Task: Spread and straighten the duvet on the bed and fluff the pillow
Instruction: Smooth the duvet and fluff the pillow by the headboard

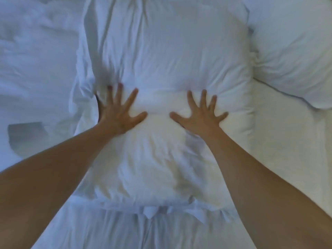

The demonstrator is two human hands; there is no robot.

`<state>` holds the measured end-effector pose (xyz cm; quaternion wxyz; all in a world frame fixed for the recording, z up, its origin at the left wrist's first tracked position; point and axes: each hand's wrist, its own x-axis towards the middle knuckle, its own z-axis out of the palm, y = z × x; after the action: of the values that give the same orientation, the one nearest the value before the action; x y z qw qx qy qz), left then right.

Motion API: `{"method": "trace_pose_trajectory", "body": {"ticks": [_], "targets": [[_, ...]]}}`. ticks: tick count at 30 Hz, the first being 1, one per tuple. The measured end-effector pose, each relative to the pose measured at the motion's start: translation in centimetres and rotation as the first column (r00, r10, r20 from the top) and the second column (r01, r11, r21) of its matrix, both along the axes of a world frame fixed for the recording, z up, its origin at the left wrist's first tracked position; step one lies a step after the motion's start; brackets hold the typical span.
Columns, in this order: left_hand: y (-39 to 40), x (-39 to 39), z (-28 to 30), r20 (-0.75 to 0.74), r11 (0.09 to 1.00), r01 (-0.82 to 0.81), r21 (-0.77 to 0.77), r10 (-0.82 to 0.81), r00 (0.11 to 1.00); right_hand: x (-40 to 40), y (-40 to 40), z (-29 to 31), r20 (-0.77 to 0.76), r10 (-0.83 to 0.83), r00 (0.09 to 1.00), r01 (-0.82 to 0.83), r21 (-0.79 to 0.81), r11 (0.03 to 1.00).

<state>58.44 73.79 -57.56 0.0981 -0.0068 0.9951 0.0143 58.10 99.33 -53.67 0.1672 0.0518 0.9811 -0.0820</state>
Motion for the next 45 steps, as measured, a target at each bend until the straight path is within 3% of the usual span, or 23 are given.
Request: {"method": "trace_pose_trajectory", "body": {"ticks": [3, 5, 7, 9, 10, 12, 14, 16, 17, 19, 21, 22, 26, 30, 39, 45], "targets": [[-1.1, -2.9, 0.0, 0.373, 0.995, -0.088, -0.047, 0.099, 0.922, -2.2, 0.4, -0.7, 0.207, 0.032, 0.978, -0.029, -0.014, 0.999], [0.4, -5.0, 2.6, 0.383, 0.991, 0.034, -0.131, 0.019, 0.923, -3.3, 0.1, 0.4, 0.092, -0.017, 0.996, 0.025, -0.081, 0.996], [2.4, -6.5, 5.3, 0.095, 0.965, 0.161, -0.207, -0.144, 0.985, -4.5, 0.2, 1.8, -0.208, -0.118, 0.971, 0.084, -0.166, 0.982], [3.9, -8.2, 6.6, -0.295, 0.949, 0.230, -0.215, -0.288, 0.911, -6.7, 0.8, 3.1, -0.466, -0.067, 0.882, 0.032, -0.083, 0.996], [4.3, -9.2, 7.0, -0.382, 0.942, 0.263, -0.207, -0.326, 0.865, -8.2, 1.3, 3.6, -0.504, -0.013, 0.864, 0.006, -0.015, 1.000], [4.2, -12.0, 6.4, -0.239, 0.957, 0.248, -0.153, -0.279, 0.930, -11.5, 2.2, 3.7, -0.340, 0.028, 0.940, -0.019, 0.028, 0.999], [3.5, -14.3, 4.6, 0.094, 0.982, 0.154, -0.112, -0.144, 0.985, -13.9, 2.8, 2.9, -0.022, 0.062, 0.998, -0.062, 0.004, 0.998], [3.7, -16.9, 4.1, 0.331, 0.980, 0.155, -0.125, -0.106, 0.938, -16.2, 3.0, 2.3, 0.143, 0.101, 0.985, -0.101, -0.006, 0.995], [4.5, -18.0, 4.9, 0.363, 0.977, 0.175, -0.119, -0.121, 0.924, -17.3, 2.9, 2.7, 0.147, 0.088, 0.985, -0.083, -0.038, 0.996], [6.2, -19.5, 7.4, 0.173, 0.966, 0.217, -0.141, -0.191, 0.966, -19.2, 2.7, 4.2, -0.009, 0.028, 1.000, -0.028, -0.082, 0.996], [6.4, -21.1, 8.4, -0.141, 0.961, 0.184, -0.205, -0.215, 0.966, -20.7, 3.4, 5.0, -0.237, 0.024, 0.971, -0.024, 0.001, 1.000], [5.7, -22.0, 8.2, -0.199, 0.967, 0.161, -0.195, -0.200, 0.959, -21.5, 4.1, 4.9, -0.249, 0.036, 0.968, -0.026, 0.047, 0.999], [1.8, -26.5, 4.4, 0.083, 0.993, 0.085, -0.078, -0.078, 0.993, -24.9, 6.0, 2.4, 0.091, 0.006, 0.996, -0.004, -0.024, 1.000], [1.2, -30.1, 1.8, 0.272, 0.989, 0.146, 0.012, -0.143, 0.952, -27.3, 5.3, 0.2, 0.172, 0.049, 0.984, -0.045, -0.027, 0.999], [1.3, -33.0, -3.7, 0.254, 0.980, 0.192, -0.050, -0.173, 0.952, -29.7, 3.7, -5.6, 0.196, 0.006, 0.981, -0.017, 0.053, 0.998], [0.5, -32.8, -5.5, 0.077, 0.987, 0.162, -0.023, -0.159, 0.984, -30.2, 3.0, -7.5, 0.156, -0.017, 0.988, -0.001, 0.116, 0.993]]}}
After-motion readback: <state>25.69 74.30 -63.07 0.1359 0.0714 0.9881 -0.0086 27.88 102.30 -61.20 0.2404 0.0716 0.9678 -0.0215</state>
